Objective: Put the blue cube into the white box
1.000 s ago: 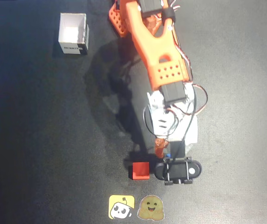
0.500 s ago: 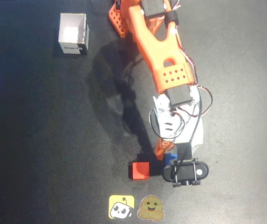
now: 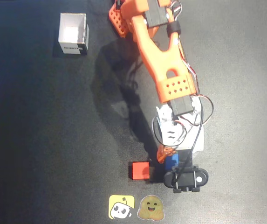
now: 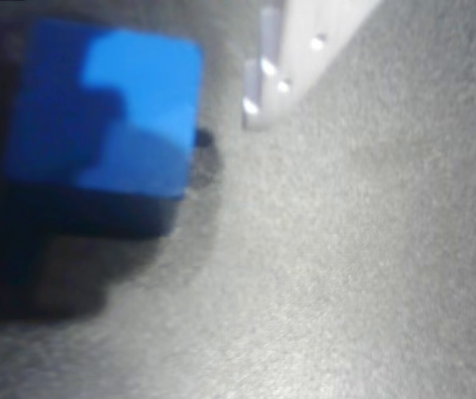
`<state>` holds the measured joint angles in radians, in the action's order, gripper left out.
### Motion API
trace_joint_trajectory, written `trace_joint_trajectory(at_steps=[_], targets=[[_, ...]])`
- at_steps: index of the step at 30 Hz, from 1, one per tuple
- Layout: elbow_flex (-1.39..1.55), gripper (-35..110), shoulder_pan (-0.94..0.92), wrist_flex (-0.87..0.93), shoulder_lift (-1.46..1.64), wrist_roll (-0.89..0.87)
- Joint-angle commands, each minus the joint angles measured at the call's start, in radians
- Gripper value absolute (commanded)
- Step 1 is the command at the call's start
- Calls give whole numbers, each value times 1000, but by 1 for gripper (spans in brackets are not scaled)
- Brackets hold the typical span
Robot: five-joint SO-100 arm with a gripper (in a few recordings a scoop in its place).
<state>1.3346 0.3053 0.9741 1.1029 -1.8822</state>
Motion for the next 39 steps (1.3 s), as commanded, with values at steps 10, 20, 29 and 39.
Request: trace_joint_trajectory(at_steps=[10, 20, 29, 39], targets=[[-23, 11, -3, -58, -40, -9], [-18, 0, -8, -55, -46, -5], [-204, 0, -55, 233, 8, 91], [-140, 0, -181, 387, 221, 270]])
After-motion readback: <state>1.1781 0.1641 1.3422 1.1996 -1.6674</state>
